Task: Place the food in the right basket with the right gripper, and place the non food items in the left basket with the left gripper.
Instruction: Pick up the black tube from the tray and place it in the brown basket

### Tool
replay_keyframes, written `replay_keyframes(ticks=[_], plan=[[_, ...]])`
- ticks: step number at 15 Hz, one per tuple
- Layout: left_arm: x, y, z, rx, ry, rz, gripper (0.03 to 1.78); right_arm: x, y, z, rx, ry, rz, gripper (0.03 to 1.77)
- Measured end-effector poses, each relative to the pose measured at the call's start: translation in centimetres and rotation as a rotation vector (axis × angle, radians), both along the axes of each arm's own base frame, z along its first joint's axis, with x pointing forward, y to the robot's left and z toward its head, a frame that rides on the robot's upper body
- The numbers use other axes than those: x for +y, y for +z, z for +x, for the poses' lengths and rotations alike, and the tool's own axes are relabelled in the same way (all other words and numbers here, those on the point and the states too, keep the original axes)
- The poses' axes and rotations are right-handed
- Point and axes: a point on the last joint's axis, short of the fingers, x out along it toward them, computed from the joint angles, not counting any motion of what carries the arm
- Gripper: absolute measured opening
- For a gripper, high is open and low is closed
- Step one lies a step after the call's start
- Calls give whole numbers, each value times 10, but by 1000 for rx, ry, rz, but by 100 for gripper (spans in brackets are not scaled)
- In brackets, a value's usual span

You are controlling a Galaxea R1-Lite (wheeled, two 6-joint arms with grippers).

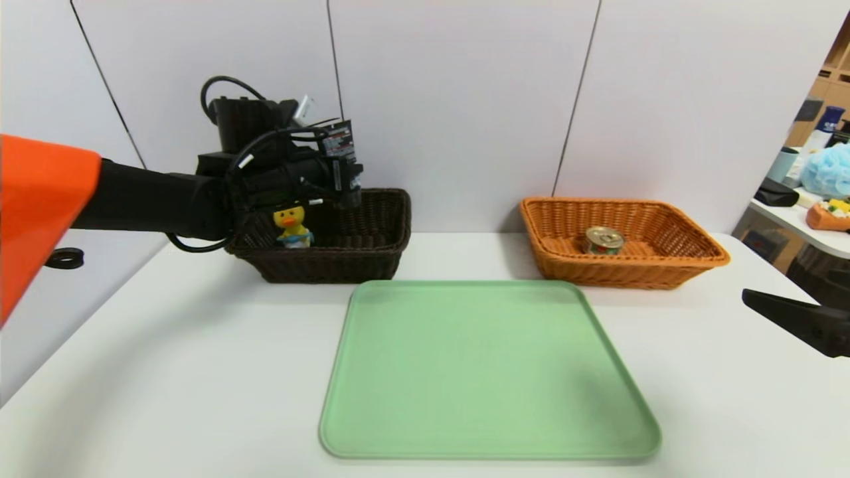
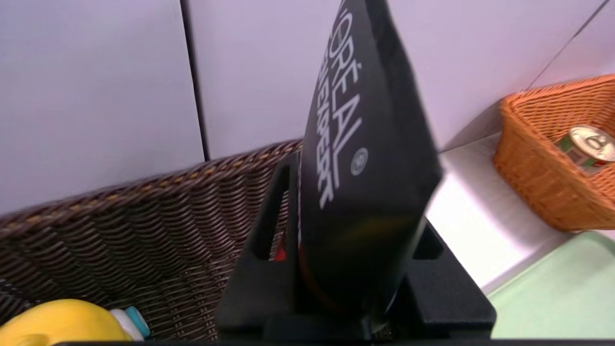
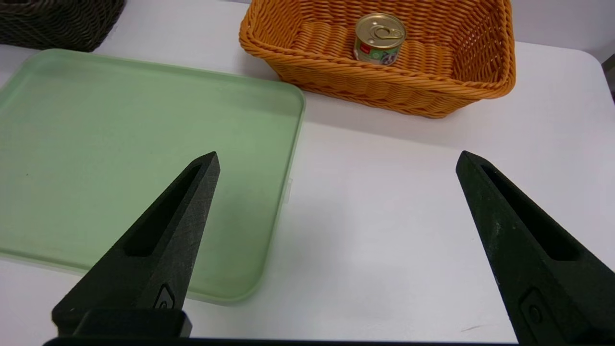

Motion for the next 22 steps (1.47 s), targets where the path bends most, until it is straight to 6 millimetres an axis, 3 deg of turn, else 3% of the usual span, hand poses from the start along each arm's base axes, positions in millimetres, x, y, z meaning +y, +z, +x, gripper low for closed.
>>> replay_keyframes(ticks=[8,20,22], plan=[[0,-62,30,121,41,38,48,-1,4,-6,26,2,1,170],[5,-81,40,143,56,68,48,1,0,5,69,4,-10,170],[5,-79,41,125,56,65,73,2,0,6,71,3,-11,170]])
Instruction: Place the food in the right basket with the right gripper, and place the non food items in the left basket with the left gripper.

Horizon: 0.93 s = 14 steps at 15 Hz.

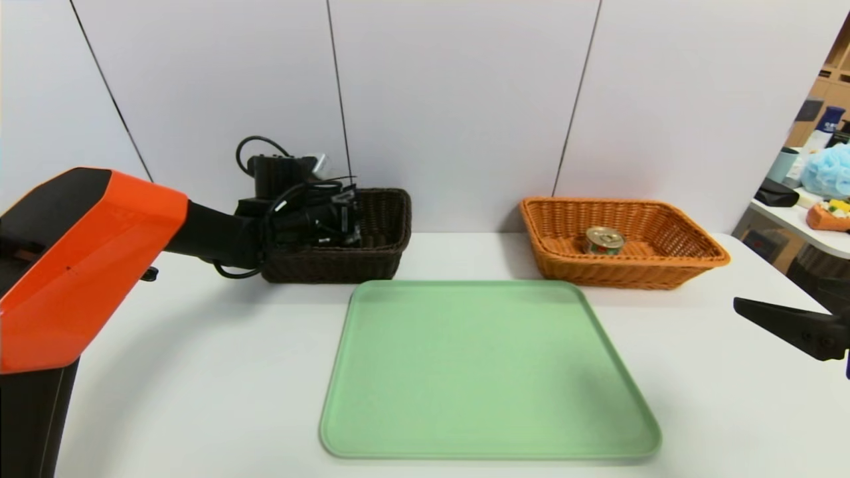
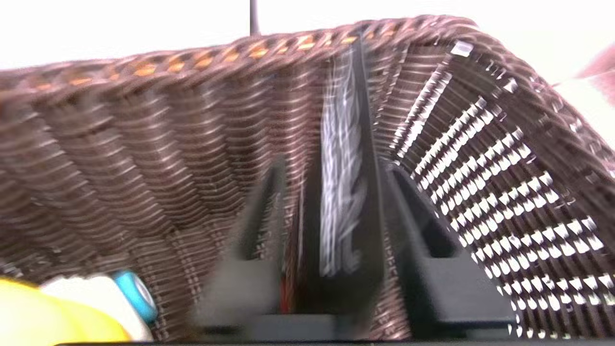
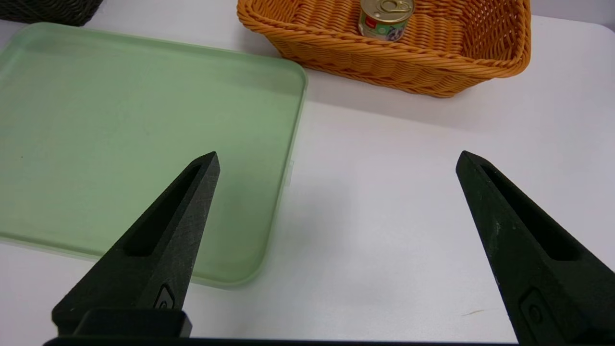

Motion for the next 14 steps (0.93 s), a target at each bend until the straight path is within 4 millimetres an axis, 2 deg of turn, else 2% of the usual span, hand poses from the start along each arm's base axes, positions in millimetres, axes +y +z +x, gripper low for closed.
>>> replay_keyframes(ticks=[2,5,9,12,14], plan=[[0,0,1,-1,0,-1,95,0,0,1,2,0,-1,170],[-1,-1,1,-2,0,-1,120,0,0,1,3,0,0,170],[0,3,1,-11,2,-2,140,0,-1,0,5,0,-1,170],[4,47,-12,-91,22,-7,150,0,-2,-1,4,-2,-1,170],[15,75,-27,-123,54,44,154,0,-1,-1,-2,-5,-1,170]])
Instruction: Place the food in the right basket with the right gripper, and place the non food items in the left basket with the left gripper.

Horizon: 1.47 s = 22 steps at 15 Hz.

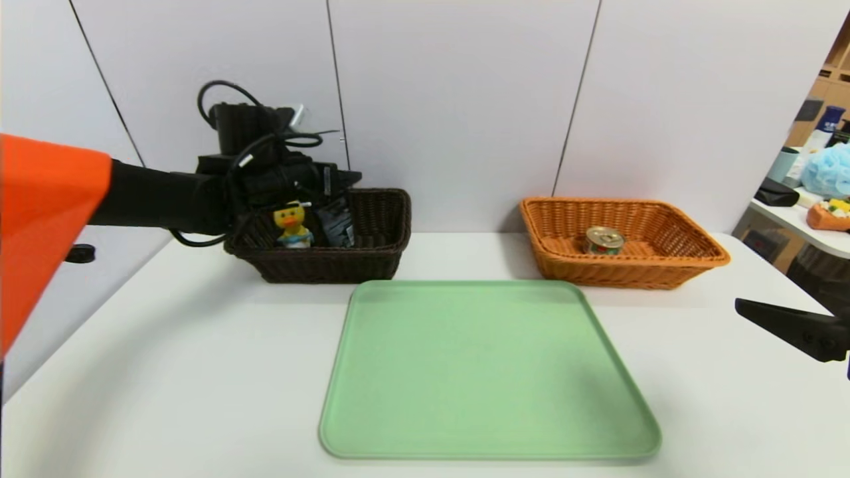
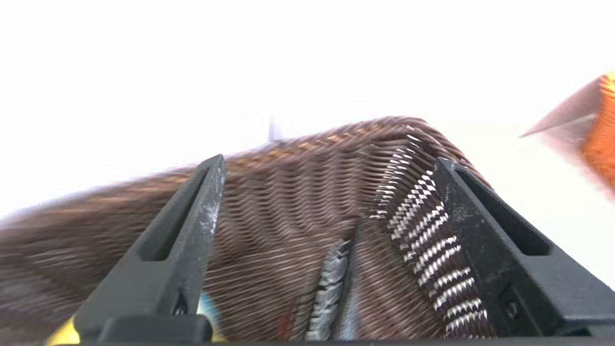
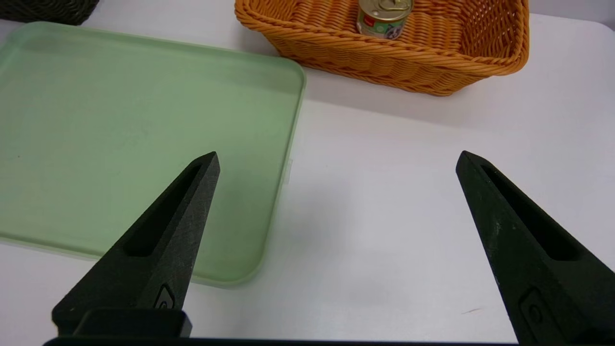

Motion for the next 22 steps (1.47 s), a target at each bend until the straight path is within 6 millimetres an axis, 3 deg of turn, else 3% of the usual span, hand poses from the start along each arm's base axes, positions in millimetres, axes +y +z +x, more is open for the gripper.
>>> replay_keyframes(ticks=[4,6,12,15,22], plan=[[32,65,-48,-66,56,33,161,-1,11,-1,-44,-12,5,170],[54,94,-81,-114,107,28,163,-6,17,-1,-67,-53,-2,170],[85,140,-191,-229,369,-38,167,-23,32,-4,-128,-179,-25,170],[96,133,-248,-231,457,-65,167,-26,34,-13,-151,-203,-23,170],[101,62,-388,-169,510,-15,169,-26,30,-64,-211,-198,-16,170]])
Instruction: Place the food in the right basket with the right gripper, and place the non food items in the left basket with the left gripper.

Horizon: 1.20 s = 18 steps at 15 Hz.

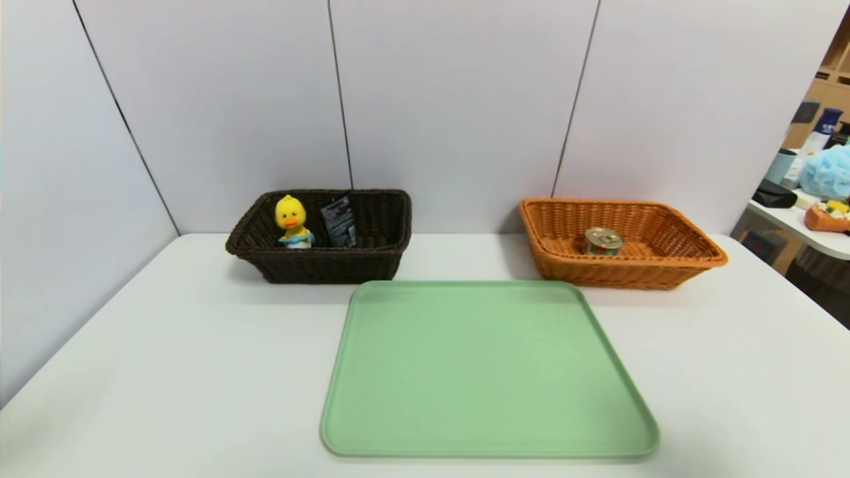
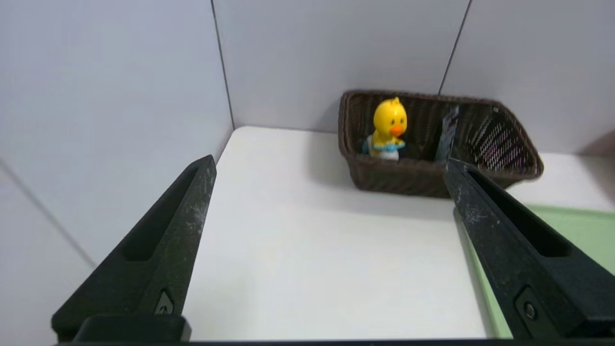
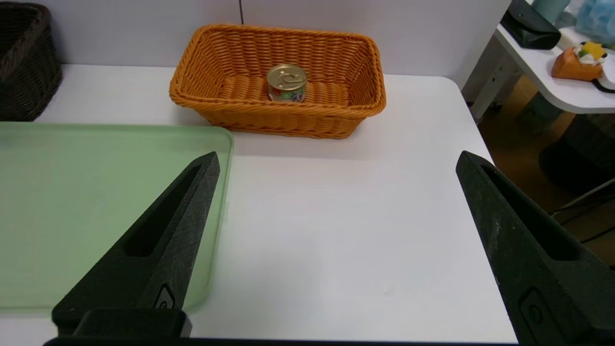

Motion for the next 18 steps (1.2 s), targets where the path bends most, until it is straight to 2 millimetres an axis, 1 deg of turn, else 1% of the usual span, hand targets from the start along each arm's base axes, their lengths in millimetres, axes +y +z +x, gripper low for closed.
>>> replay_keyframes(ticks=[2,4,7,9,11,13,15,16,18], plan=[[-1,-20,-30,31,-13,17,169,0,-6,-21,-17,-1,0,170],[-2,-40,-55,51,-33,31,169,-1,-14,-41,-58,0,1,170],[-4,-64,-84,72,-78,42,169,-1,-32,-68,-121,2,1,170],[-5,-75,-98,71,-123,51,169,-1,-42,-82,-169,23,-4,170],[-5,-86,-106,50,-152,92,169,0,-48,-94,-220,55,-30,170],[-5,-102,-112,27,-158,129,169,0,-58,-106,-274,92,-43,170],[-4,-122,-114,9,-160,148,169,2,-76,-116,-334,133,-61,170],[-4,-126,-114,-29,-159,153,169,2,-87,-116,-355,142,-75,170],[-4,-135,-107,-68,-157,159,169,2,-107,-110,-417,146,-101,170]])
